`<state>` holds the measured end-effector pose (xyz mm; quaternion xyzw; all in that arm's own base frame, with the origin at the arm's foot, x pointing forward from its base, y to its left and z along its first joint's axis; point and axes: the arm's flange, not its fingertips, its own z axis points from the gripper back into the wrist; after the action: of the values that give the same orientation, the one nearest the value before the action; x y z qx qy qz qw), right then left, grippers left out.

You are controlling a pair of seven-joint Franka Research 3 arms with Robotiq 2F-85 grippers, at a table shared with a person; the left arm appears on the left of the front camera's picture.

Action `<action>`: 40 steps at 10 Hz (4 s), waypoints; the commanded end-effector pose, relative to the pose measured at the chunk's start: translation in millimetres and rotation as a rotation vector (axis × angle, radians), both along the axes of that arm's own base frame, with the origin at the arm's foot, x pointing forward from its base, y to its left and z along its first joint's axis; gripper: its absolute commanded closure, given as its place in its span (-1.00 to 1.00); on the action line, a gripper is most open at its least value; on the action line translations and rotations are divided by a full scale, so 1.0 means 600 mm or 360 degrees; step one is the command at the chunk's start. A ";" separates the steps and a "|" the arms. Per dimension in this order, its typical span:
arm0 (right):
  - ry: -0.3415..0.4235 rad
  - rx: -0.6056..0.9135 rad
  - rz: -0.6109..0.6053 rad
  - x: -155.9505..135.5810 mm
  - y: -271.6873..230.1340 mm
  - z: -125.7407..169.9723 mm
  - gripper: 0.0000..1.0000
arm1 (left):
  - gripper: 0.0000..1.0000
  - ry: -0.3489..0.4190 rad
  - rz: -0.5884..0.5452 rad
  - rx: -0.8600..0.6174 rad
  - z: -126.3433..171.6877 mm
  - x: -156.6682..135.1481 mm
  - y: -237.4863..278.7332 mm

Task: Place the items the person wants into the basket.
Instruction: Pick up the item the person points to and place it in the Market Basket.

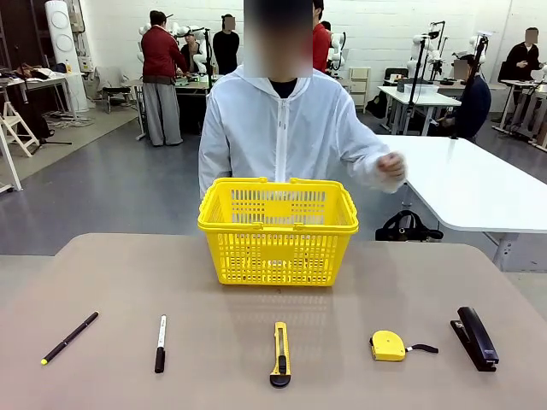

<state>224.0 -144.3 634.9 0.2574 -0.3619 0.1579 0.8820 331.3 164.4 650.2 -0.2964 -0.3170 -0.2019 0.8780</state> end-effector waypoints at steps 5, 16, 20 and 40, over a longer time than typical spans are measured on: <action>-0.0011 -0.0001 0.0031 0.001 0.001 0.000 -1.00 | -1.00 -0.0027 -0.0034 -0.0013 0.002 0.001 0.004; 0.1289 -0.0412 -0.0381 0.332 0.163 -0.215 -1.00 | -1.00 -0.0027 -0.0034 -0.0013 0.002 0.001 0.004; 0.1242 -0.0615 -0.0480 0.353 0.201 -0.305 -1.00 | -1.00 -0.0027 -0.0034 -0.0013 0.002 0.001 0.004; 0.1072 -0.0991 -0.0537 0.331 0.280 -0.468 -1.00 | -1.00 -0.0027 -0.0034 -0.0013 0.002 0.001 0.004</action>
<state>418.9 23.4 359.2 -0.0225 -0.0140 0.0222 0.9994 331.9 165.9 651.2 -0.2964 -0.3168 -0.2038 0.8776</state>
